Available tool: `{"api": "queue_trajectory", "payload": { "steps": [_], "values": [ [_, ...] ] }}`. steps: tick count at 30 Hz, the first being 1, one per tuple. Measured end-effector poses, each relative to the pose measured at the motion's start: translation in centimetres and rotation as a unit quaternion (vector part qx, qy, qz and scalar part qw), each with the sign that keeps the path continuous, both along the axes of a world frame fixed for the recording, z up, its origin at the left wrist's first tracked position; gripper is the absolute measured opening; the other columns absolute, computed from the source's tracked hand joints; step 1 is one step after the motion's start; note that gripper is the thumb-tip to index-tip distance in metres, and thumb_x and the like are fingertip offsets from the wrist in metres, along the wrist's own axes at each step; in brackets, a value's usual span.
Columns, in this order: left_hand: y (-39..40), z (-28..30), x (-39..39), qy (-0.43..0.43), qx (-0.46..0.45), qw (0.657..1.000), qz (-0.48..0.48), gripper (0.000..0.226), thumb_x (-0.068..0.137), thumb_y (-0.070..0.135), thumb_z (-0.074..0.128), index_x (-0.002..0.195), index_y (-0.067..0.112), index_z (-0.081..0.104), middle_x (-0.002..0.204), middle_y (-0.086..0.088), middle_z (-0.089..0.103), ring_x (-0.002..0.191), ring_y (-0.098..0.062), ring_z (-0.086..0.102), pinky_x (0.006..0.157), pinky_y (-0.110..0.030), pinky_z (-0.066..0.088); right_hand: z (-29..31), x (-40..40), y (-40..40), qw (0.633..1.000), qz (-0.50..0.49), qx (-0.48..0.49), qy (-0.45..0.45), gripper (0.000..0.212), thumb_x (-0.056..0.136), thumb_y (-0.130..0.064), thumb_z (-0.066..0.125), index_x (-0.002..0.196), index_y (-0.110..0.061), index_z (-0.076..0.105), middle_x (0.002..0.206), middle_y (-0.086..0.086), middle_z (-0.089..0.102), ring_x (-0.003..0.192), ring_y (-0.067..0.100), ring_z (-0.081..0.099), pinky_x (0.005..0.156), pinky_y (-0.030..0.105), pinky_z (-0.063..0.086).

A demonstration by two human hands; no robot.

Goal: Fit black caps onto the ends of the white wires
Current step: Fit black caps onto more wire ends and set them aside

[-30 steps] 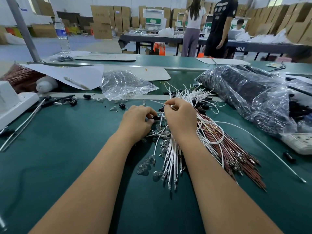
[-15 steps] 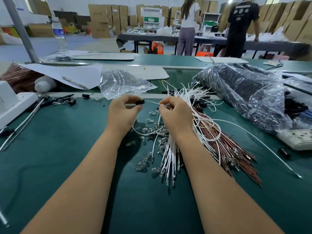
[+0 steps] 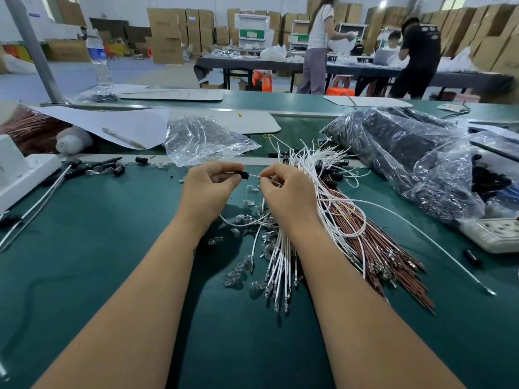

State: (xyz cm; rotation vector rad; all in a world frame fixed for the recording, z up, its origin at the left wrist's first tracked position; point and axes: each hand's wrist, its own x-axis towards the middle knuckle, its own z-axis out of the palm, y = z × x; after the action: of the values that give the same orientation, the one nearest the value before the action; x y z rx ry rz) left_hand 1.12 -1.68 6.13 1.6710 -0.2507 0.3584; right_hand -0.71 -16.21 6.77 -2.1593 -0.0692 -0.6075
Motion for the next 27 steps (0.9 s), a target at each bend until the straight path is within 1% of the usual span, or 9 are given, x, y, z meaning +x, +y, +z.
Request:
{"api": "queue_trajectory", "payload": {
  "steps": [3, 6, 10, 12, 15, 17, 20, 24, 27],
  "values": [
    [-0.28, 0.05, -0.06, 0.008, -0.027, 1.000, -0.007, 0.029, 0.085, 0.001, 0.067, 0.085, 0.029, 0.072, 0.082, 0.012, 0.074, 0.085, -0.005, 0.070, 0.076, -0.012, 0.050, -0.01, 0.05, -0.07, 1.000, -0.008, -0.003, -0.013, 0.011, 0.092, -0.017, 0.059, 0.091, -0.017, 0.070, 0.077, -0.006, 0.063, 0.068, 0.011, 0.057, 0.061, 0.026, 0.045],
    [-0.64, 0.20, -0.27, 0.018, -0.062, 0.998, -0.026, 0.031, 0.083, -0.002, 0.069, 0.094, 0.027, 0.070, 0.093, 0.005, 0.073, 0.086, -0.008, 0.070, 0.078, -0.016, 0.051, 0.04, 0.07, -0.16, 1.000, -0.013, -0.001, -0.026, 0.011, 0.092, -0.017, 0.060, 0.093, -0.015, 0.071, 0.080, -0.006, 0.063, 0.069, 0.007, 0.055, 0.059, 0.019, 0.040],
    [-0.97, 0.41, -0.67, 0.025, -0.056, 0.997, -0.046, 0.039, 0.080, -0.002, 0.072, 0.103, 0.028, 0.066, 0.098, -0.001, 0.072, 0.080, -0.006, 0.070, 0.071, -0.014, 0.051, 0.01, 0.05, 0.00, 0.999, 0.001, -0.011, -0.033, 0.015, 0.092, -0.014, 0.059, 0.097, -0.011, 0.073, 0.091, 0.001, 0.067, 0.082, 0.014, 0.060, 0.073, 0.027, 0.049],
    [-0.94, 0.45, -0.79, 0.018, -0.046, 0.998, -0.028, 0.038, 0.080, -0.002, 0.073, 0.103, 0.026, 0.065, 0.095, -0.001, 0.072, 0.078, -0.004, 0.070, 0.069, -0.013, 0.051, -0.01, 0.00, 0.13, 0.999, 0.008, -0.007, -0.043, 0.019, 0.093, -0.008, 0.055, 0.104, -0.010, 0.072, 0.098, 0.004, 0.068, 0.089, 0.017, 0.062, 0.080, 0.027, 0.049],
    [-0.86, 0.45, -0.79, -0.010, 0.007, 1.000, 0.011, 0.034, 0.078, -0.001, 0.075, 0.101, 0.023, 0.065, 0.092, -0.003, 0.071, 0.077, -0.004, 0.068, 0.072, -0.017, 0.054, -0.01, -0.11, 0.30, 0.998, 0.026, -0.011, -0.048, 0.027, 0.094, -0.002, 0.051, 0.114, -0.010, 0.068, 0.108, 0.006, 0.068, 0.096, 0.018, 0.063, 0.086, 0.028, 0.050],
    [-0.87, 0.45, -0.83, -0.012, 0.034, 0.999, 0.023, 0.034, 0.078, 0.002, 0.076, 0.098, 0.027, 0.066, 0.090, -0.002, 0.071, 0.077, -0.007, 0.069, 0.073, -0.019, 0.055, -0.02, -0.16, 0.37, 0.998, 0.032, -0.022, -0.050, 0.028, 0.093, -0.002, 0.052, 0.115, -0.010, 0.068, 0.108, 0.006, 0.069, 0.097, 0.018, 0.063, 0.087, 0.031, 0.051],
    [-0.91, 0.41, -0.82, -0.013, 0.052, 0.998, 0.024, 0.037, 0.077, 0.002, 0.076, 0.094, 0.032, 0.065, 0.085, 0.001, 0.070, 0.074, -0.005, 0.069, 0.070, -0.016, 0.054, -0.04, -0.21, 0.49, 0.997, 0.039, -0.031, -0.050, 0.026, 0.092, -0.004, 0.054, 0.114, -0.008, 0.068, 0.108, 0.008, 0.070, 0.098, 0.020, 0.064, 0.089, 0.034, 0.052],
    [-0.80, 0.44, -0.84, -0.019, 0.032, 0.999, -0.006, 0.035, 0.078, -0.004, 0.074, 0.101, 0.023, 0.067, 0.085, 0.000, 0.072, 0.076, -0.008, 0.071, 0.072, -0.018, 0.055, -0.01, -0.11, 0.65, 0.996, 0.051, -0.060, -0.040, 0.023, 0.090, -0.009, 0.060, 0.111, -0.005, 0.069, 0.106, 0.009, 0.066, 0.095, 0.020, 0.061, 0.088, 0.035, 0.050],
    [-0.81, 0.45, -0.79, -0.030, 0.035, 0.999, -0.010, 0.031, 0.082, -0.004, 0.069, 0.103, 0.018, 0.067, 0.084, 0.001, 0.072, 0.075, -0.007, 0.070, 0.070, -0.016, 0.054, 0.01, -0.07, 0.71, 0.994, 0.051, -0.086, -0.043, 0.019, 0.091, -0.008, 0.061, 0.108, -0.005, 0.069, 0.102, 0.009, 0.064, 0.094, 0.021, 0.058, 0.086, 0.035, 0.049]
  ]
}}
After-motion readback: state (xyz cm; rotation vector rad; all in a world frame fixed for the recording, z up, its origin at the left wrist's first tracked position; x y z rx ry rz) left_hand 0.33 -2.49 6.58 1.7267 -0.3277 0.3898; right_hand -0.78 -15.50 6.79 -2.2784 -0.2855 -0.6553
